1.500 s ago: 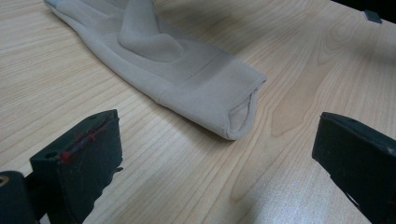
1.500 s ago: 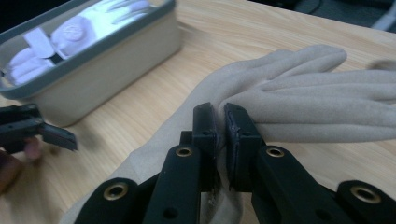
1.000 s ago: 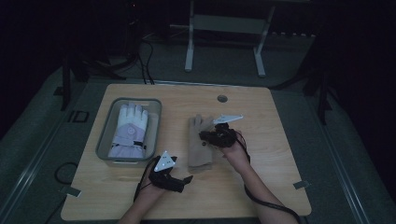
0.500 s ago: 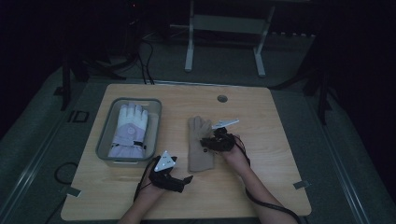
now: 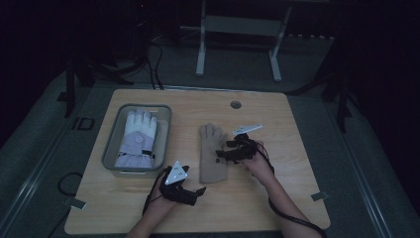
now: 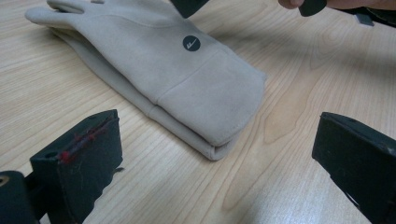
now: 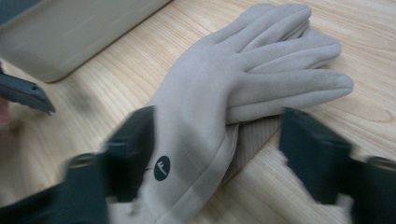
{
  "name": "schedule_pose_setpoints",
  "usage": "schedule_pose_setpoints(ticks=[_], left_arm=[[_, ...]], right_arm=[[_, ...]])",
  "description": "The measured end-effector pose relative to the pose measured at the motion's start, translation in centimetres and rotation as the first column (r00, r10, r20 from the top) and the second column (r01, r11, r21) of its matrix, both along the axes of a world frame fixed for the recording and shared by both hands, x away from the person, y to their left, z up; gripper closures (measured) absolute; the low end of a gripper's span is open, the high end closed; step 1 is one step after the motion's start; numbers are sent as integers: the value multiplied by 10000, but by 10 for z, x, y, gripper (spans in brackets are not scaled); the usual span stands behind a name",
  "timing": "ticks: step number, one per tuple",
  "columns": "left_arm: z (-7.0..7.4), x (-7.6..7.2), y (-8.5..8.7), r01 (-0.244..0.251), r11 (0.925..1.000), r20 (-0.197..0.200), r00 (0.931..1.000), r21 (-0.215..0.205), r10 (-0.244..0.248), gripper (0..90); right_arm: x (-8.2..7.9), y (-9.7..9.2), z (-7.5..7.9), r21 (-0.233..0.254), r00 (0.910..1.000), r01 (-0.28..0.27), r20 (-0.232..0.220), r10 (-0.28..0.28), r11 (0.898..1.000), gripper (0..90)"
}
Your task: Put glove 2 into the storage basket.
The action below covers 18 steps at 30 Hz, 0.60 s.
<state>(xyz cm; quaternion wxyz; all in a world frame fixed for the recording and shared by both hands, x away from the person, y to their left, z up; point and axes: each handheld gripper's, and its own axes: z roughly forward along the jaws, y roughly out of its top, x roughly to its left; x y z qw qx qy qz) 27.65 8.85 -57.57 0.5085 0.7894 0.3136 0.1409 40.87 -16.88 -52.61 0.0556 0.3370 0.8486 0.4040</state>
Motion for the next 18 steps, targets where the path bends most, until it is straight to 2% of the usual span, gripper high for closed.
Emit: schedule_pose_setpoints(ticks=[2,4,6,9,12,14,16,18], left_arm=[[1,0,0,-33,9999,-17,10000,-102,32,18],[3,-1,0,-90,9998,18,10000,-157,91,18],[5,-1,-2,-104,9998,40,9999,-183,105,18],[7,-2,-5,-39,10000,145,9999,-82,40,19],[9,-2,-9,74,10000,194,9998,-36,-73,19],[11,-2,-11,41,10000,125,9999,-80,-40,19],[14,0,-11,-4,9999,68,10000,-121,5,57],[16,2,-12,-82,10000,-78,9999,29,82,57]], right_arm=[[-1,-2,0,129,9999,-56,-112,58,9999,179],[-1,-4,1,6,9996,-292,7,292,9996,134],[-1,-6,2,-283,9992,-336,228,342,9990,141],[0,-12,4,-81,9980,-591,233,593,9982,174],[1,-16,7,-163,9971,-589,477,596,9981,189],[1,-17,9,-143,9981,-495,363,500,9987,189],[1,-18,12,-295,9987,-506,-7,506,9983,210],[1,-18,14,-278,9983,-570,-121,566,9980,195]])
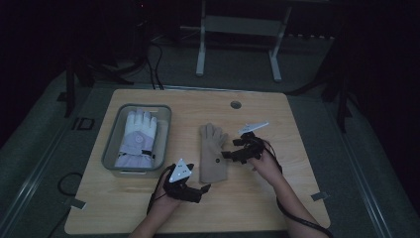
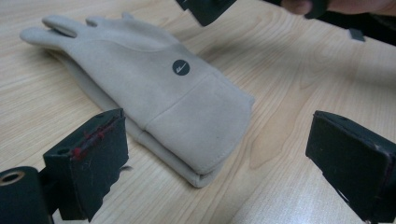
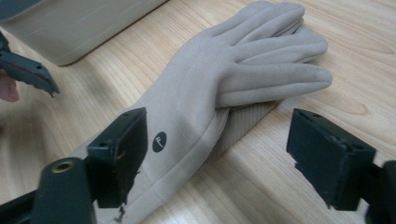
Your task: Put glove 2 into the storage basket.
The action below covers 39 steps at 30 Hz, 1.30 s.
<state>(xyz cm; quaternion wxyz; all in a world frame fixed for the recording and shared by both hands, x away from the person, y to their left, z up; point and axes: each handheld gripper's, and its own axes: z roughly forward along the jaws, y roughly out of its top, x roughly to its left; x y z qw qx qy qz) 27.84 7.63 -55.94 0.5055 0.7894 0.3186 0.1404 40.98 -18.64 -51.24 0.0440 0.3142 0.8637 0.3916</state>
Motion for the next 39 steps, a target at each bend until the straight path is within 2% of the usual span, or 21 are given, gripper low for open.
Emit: schedule_pose_setpoints(ticks=[2,5,6,7,8,12,15,17,20,23,26,29,31,34,37,39], left_arm=[[2,2,-1,-36,9999,-161,9999,127,38,58],[4,5,-5,187,9982,-264,9995,563,-172,58],[4,5,-5,187,9982,-264,9995,563,-172,58],[4,5,-10,418,9955,-313,9987,854,-392,58],[5,5,-13,482,9941,-215,9987,975,-463,59],[5,8,-25,993,9860,-267,9950,1340,-966,64],[6,11,-33,1218,9795,-199,9926,1604,-1202,78],[7,13,-37,1287,9762,-137,9916,1745,-1283,126],[6,19,-41,1402,9714,-249,9901,1916,-1380,147],[4,23,-45,1596,9613,-332,9872,2247,-1561,154],[0,28,-45,1616,9620,-555,9867,2202,-1530,194],[-2,32,-44,1560,9572,-571,9876,2440,-1464,197],[-2,34,-44,1603,9530,-688,9867,2573,-1474,206],[-4,37,-42,1565,9509,-824,9868,2671,-1393,242],[-4,39,-40,1498,9586,-852,9875,2422,-1328,298],[-6,40,-41,1500,9553,-867,9875,2546,-1319,311]], right_arm=[[2,-1,1,194,9991,105,-403,-97,9998,186],[4,-2,3,343,9980,252,-580,-232,9991,176],[4,-2,3,343,9980,252,-580,-232,9991,176],[5,-2,4,373,9978,277,-606,-254,9989,153],[5,-1,6,301,9984,223,-524,-207,9993,136],[6,4,10,397,9989,139,-460,-120,9991,137],[11,7,11,393,9990,240,-384,-225,9989,207],[15,9,11,243,9990,377,-245,-371,9990,295],[25,12,11,132,9975,699,-76,-698,9975,354],[37,18,11,-2,9945,1041,-155,-1041,9946,355],[46,27,9,-184,9923,1231,-139,-1234,9922,341],[55,37,4,-305,9899,1368,-329,-1378,9901,287],[59,43,0,-488,9882,1466,-372,-1485,9880,282],[64,52,-7,-704,9851,1607,-506,-1644,9845,263],[70,57,-15,-869,9817,1748,-607,-1803,9808,256],[73,60,-19,-922,9781,1905,-675,-1970,9773,246]])
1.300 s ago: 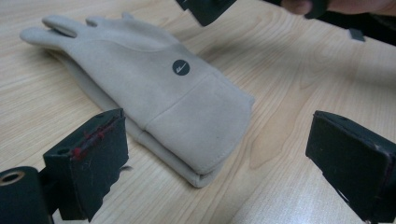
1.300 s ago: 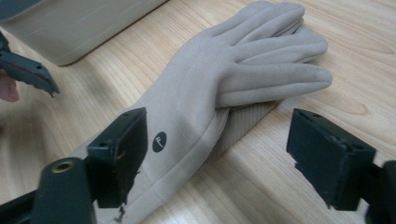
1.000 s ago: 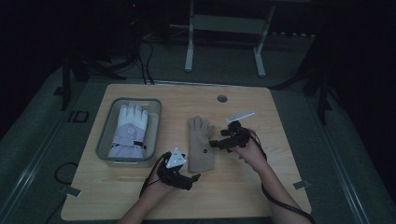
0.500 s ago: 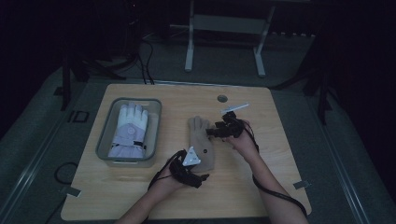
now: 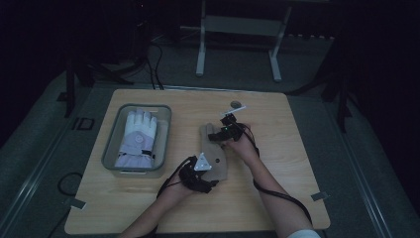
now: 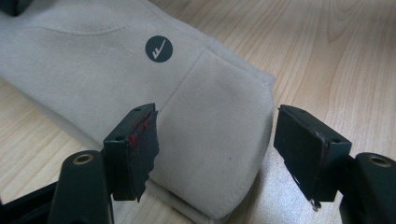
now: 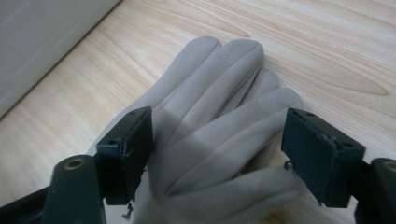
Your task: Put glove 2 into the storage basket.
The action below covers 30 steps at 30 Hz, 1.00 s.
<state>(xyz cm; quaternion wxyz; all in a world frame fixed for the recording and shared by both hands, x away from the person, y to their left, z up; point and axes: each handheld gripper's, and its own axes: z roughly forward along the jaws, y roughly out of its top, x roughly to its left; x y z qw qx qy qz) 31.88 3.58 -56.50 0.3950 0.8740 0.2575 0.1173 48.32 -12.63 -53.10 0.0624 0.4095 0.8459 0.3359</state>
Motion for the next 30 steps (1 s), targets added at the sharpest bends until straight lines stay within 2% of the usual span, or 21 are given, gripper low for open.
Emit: schedule_pose_setpoints(ticks=[3,5,8,11,15,20,22,26,29,30], left_arm=[[-1,2,-1,17,9997,-86,10000,235,-15,338],[-1,3,-1,-43,9994,-82,10000,330,46,387],[1,4,-1,-198,9980,4,9998,599,198,478],[0,4,-4,-213,9955,221,9996,924,194,526],[0,2,-7,-270,9924,525,9984,1200,209,614],[1,-1,-9,-305,9874,892,9959,1555,167,780],[2,-1,-9,-301,9857,937,9955,1660,146,801],[7,-2,-7,-270,9887,710,9973,1477,166,813],[14,-3,-4,-304,9900,751,9970,1374,202,815],[17,-4,-3,-281,9879,814,9966,1523,158,817]], right_arm=[[2,4,-6,-273,10000,75,-59,-77,9996,226],[3,5,-10,-543,9999,77,-121,-84,9985,227],[4,4,-15,-385,9984,34,-555,-55,9993,304],[6,2,-15,167,9933,116,-1148,-96,9998,447],[5,2,-15,272,9891,104,-1471,-63,9996,571],[2,5,-11,100,9916,21,-1293,-8,9999,644],[0,5,-10,96,9922,23,-1243,-11,10000,652],[0,4,-7,368,9915,2,-1298,46,9993,660],[0,3,-1,684,9916,-19,-1292,107,9977,661],[-1,3,1,759,9917,-22,-1282,119,9971,661]])
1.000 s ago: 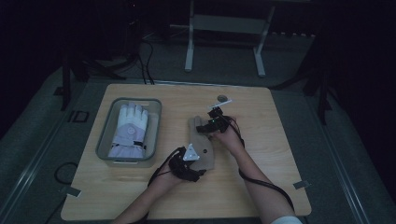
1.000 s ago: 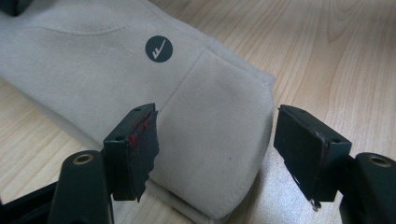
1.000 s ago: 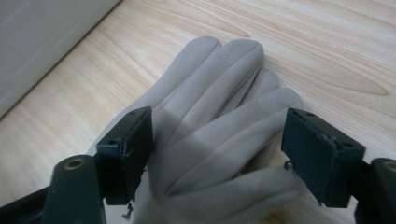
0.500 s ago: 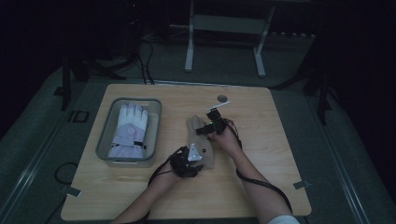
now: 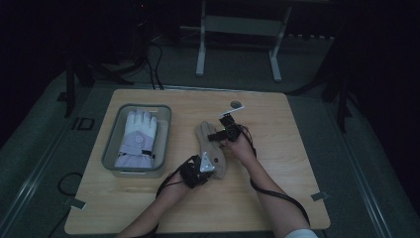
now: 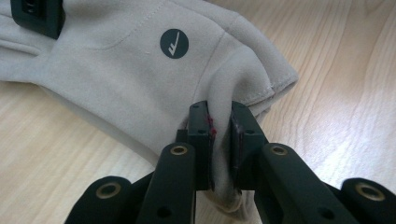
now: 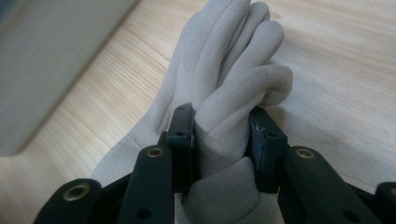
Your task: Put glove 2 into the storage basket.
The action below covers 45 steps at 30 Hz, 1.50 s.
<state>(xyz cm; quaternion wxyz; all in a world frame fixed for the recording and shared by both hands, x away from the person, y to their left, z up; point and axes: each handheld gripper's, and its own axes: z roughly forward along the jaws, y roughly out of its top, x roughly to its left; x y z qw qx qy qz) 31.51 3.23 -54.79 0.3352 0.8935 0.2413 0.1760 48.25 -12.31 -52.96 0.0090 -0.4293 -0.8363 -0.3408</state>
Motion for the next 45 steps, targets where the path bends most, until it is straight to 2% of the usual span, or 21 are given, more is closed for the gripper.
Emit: schedule_pose_setpoints(ticks=[5,13,15,21,23,34,39,45], left_arm=[[14,-2,2,62,9997,154,9999,231,-65,819],[41,-5,16,-118,9998,497,9987,152,110,819],[48,-6,20,-159,9998,580,9982,108,153,819],[65,-7,34,-249,9989,733,9971,401,219,819],[68,-8,38,-337,9982,793,9964,487,298,819],[78,-12,66,-855,9941,936,9925,661,791,819],[81,-13,83,-1118,9909,847,9908,748,1054,818],[84,-17,101,-1445,9862,934,9862,810,1368,818]], right_arm=[[-3,3,17,174,9994,-172,318,167,9997,661],[-7,10,50,673,9963,-395,784,342,9970,660],[-7,13,56,785,9959,-411,842,345,9961,659],[-4,24,70,1058,9951,-523,895,429,9930,659],[-4,28,73,1164,9945,-602,926,495,9914,659],[-5,66,92,959,9860,-1130,1335,998,9890,658],[-6,83,97,1063,9835,-1349,1352,1201,9851,658],[-5,104,100,1123,9806,-1557,1374,1399,9814,658]])
